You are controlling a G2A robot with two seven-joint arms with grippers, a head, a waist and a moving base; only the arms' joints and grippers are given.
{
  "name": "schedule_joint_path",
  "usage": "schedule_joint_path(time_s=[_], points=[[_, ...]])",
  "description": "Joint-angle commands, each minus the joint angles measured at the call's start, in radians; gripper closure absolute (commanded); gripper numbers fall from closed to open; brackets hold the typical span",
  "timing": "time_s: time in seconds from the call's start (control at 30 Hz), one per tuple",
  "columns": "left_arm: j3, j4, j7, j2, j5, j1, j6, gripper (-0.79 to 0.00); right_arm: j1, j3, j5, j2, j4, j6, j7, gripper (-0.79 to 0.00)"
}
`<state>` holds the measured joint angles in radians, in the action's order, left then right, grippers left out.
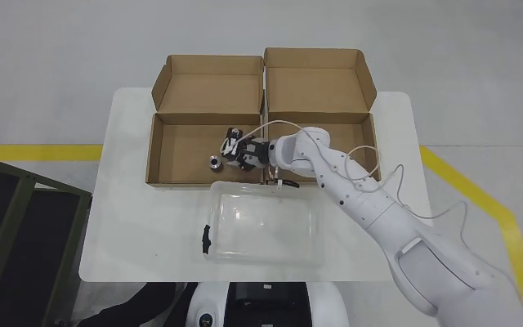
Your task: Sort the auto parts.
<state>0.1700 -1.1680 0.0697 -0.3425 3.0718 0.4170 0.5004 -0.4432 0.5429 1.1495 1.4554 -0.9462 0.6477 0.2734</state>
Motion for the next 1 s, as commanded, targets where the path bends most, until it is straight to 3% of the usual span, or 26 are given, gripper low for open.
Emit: schedule_joint_path(time_s=[0.0,0.2,0.3,0.33,0.37,0.47,0.7,0.97], points=[[0.000,0.000,0.000,0.000,0.000,0.000,0.000,-0.785,0.001,-0.001,0.003,0.005,0.010,0.003,-0.001,-0.292],[0.000,0.000,0.000,0.000,0.000,0.000,0.000,-0.785,0.001,0.002,0.008,0.016,0.032,0.014,-0.005,-0.314],[0.000,0.000,0.000,0.000,0.000,0.000,0.000,-0.785,-0.001,0.007,0.010,0.019,0.032,0.021,-0.006,-0.385],[0.000,0.000,0.000,0.000,0.000,0.000,0.000,-0.785,-0.001,0.011,0.013,0.018,0.030,0.023,-0.006,-0.563],[0.000,0.000,0.000,0.000,0.000,0.000,0.000,-0.785,-0.002,0.015,0.013,0.018,0.027,0.025,-0.008,-0.659],[0.000,0.000,0.000,0.000,0.000,0.000,0.000,-0.785,-0.008,0.033,0.018,0.012,0.010,0.034,-0.015,-0.770],[0.000,0.000,0.000,0.000,0.000,0.000,0.000,-0.785,-0.042,0.093,0.033,-0.014,-0.090,0.061,-0.024,-0.785],[0.000,0.000,0.000,0.000,0.000,0.000,0.000,-0.785,-0.129,0.202,0.037,-0.064,-0.300,0.106,0.004,-0.785]])
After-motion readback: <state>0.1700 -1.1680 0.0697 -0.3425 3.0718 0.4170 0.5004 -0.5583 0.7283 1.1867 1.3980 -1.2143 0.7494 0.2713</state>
